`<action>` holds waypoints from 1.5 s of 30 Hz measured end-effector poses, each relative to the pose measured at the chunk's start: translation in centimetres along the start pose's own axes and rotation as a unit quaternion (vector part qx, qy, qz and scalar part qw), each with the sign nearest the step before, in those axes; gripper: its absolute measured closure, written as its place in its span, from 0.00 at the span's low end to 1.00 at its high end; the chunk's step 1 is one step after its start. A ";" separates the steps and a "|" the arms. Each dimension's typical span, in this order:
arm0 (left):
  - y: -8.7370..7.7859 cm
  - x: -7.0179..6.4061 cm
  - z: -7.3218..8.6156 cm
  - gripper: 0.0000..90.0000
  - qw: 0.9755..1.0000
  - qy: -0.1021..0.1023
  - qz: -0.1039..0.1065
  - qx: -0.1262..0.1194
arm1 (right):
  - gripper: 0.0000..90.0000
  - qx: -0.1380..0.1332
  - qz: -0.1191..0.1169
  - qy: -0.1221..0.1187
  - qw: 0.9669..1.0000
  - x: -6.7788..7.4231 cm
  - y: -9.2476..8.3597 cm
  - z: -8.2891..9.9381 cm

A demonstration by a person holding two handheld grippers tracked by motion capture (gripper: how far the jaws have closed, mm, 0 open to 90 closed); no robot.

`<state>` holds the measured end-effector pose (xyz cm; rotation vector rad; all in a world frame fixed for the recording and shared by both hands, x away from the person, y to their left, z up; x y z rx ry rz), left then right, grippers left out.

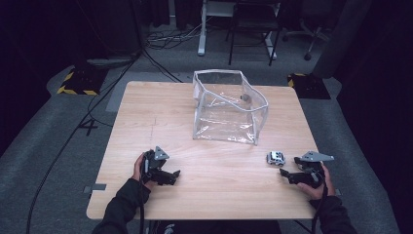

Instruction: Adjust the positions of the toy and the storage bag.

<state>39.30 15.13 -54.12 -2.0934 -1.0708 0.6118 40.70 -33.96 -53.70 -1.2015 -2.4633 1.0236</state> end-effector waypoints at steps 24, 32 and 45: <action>0.0 -0.2 0.1 0.00 0.999 0.031 0.034 0.006 | 0.13 0.001 -0.028 -0.029 0.999 0.1 1.2 -1.0; 0.5 -0.4 -0.5 0.00 0.999 0.038 0.039 0.007 | 0.11 0.003 -0.044 -0.039 0.998 0.3 2.3 -2.1; 3.5 -1.3 -4.0 0.01 0.997 0.059 0.053 0.010 | 0.11 0.004 -0.034 -0.035 0.999 0.3 2.9 -2.5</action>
Point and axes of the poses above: each handheld gripper's, and its own axes: y roughly forward along the jaws, z roughly out of its underside, x roughly to its left, the point moved 5 cm from there along y, roughly forward along the jaws, and after that the axes turned 7 degrees about -y, right-handed, at the moved point
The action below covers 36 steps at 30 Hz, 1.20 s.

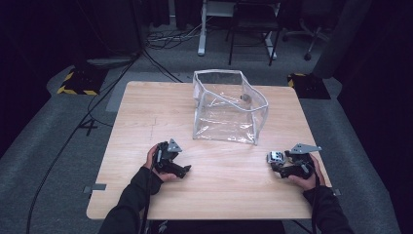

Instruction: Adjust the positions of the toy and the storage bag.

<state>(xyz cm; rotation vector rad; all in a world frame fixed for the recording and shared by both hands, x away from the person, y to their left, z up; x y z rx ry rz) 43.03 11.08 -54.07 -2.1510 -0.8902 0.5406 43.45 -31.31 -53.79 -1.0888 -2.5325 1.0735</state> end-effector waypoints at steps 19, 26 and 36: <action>4.6 1.9 -6.4 0.21 0.999 -0.033 -0.031 -0.031 | 0.12 -0.003 0.001 0.006 1.000 0.9 0.5 -0.6; 4.8 2.0 -7.0 0.59 0.997 -0.046 -0.036 -0.050 | 0.12 -0.002 0.001 0.005 1.000 0.9 0.4 -0.6; 4.3 2.3 -7.2 0.89 0.995 -0.042 -0.029 -0.088 | 0.12 -0.002 0.001 0.006 1.000 0.9 0.4 -0.6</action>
Point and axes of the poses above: each handheld gripper's, and its own axes: y roughly forward along the jaws, z roughly out of its underside, x roughly to its left, the point moved 5 cm from there along y, roughly forward along the jaws, and after that the axes turned 7 degrees about -y, right-handed, at the moved point
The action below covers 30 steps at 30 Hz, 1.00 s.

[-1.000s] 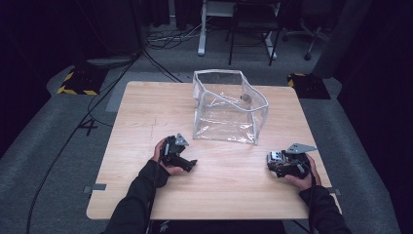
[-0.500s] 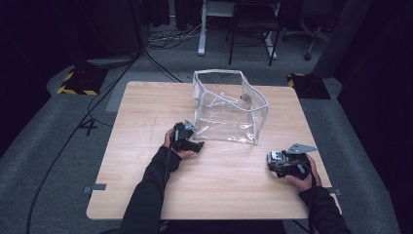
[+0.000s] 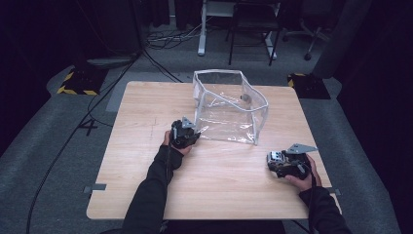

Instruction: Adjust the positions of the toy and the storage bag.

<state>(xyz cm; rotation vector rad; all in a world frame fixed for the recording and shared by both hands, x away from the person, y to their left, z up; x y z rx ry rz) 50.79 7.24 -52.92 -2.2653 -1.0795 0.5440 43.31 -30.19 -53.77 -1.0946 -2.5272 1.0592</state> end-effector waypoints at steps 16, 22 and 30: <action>-1.2 -0.4 0.8 0.97 1.000 0.004 0.027 0.003 | 0.13 -0.001 0.002 -0.002 1.000 0.0 -0.1 0.1; -2.3 -1.2 1.8 0.97 0.999 0.011 0.052 0.013 | 0.13 -0.001 0.004 0.000 1.000 0.0 -0.2 0.1; -4.3 -2.6 3.5 0.96 0.996 0.013 0.086 0.009 | 0.13 -0.001 0.004 0.001 1.000 0.0 -0.2 0.1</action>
Point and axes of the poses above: each handheld gripper's, and its own axes: y roughly forward along the jaws, z roughly out of its underside, x roughly to its left, the point moved 5 cm from there along y, roughly forward along the jaws, and after that the axes turned 7 degrees about -y, right-handed, at the moved point
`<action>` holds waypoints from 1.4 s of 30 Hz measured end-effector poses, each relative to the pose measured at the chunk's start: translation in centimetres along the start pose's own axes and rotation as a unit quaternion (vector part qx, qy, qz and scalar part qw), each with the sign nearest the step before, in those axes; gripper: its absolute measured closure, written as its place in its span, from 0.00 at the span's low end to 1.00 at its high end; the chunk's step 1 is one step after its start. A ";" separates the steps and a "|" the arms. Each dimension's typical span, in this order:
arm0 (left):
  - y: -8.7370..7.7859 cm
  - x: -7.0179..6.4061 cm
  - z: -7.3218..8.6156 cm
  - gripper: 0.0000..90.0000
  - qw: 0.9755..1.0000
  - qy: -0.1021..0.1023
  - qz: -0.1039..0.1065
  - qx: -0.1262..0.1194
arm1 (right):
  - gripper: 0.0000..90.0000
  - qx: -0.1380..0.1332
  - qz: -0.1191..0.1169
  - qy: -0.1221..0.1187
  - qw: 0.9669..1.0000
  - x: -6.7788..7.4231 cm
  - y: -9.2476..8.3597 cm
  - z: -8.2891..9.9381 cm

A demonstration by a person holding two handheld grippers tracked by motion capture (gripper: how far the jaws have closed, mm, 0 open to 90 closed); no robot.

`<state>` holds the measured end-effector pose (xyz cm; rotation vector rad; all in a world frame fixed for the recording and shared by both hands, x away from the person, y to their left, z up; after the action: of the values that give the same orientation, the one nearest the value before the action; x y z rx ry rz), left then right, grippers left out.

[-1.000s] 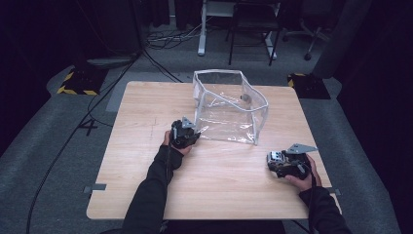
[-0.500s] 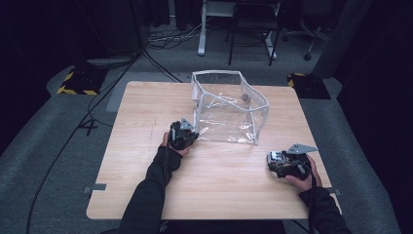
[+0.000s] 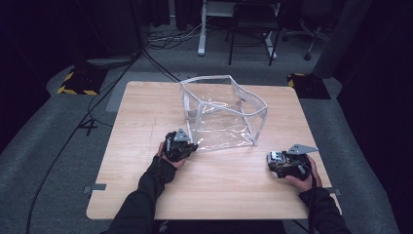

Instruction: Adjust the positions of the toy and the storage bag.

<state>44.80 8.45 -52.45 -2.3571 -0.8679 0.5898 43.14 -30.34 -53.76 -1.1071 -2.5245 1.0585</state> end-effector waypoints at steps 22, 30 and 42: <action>-4.4 -3.6 4.3 0.95 0.998 0.029 0.055 0.023 | 0.14 -0.001 0.002 -0.001 1.000 0.0 -0.1 0.1; -6.6 -3.3 6.5 0.80 0.997 0.046 0.051 0.033 | 0.15 -0.002 0.002 0.005 1.000 0.1 -0.2 0.1; -7.4 1.5 7.3 0.43 0.997 -0.015 -0.062 0.043 | 0.15 -0.002 0.002 0.006 1.000 0.2 -0.2 0.1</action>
<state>38.37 16.72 -53.56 -2.2053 -0.9754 0.5996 42.86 -30.39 -53.72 -1.1162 -2.5164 1.0456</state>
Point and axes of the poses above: each handheld gripper's, and its own axes: y roughly forward along the jaws, z roughly out of its underside, x roughly to its left, the point moved 5 cm from there along y, roughly forward along the jaws, and after that the axes turned 7 degrees about -y, right-handed, at the moved point
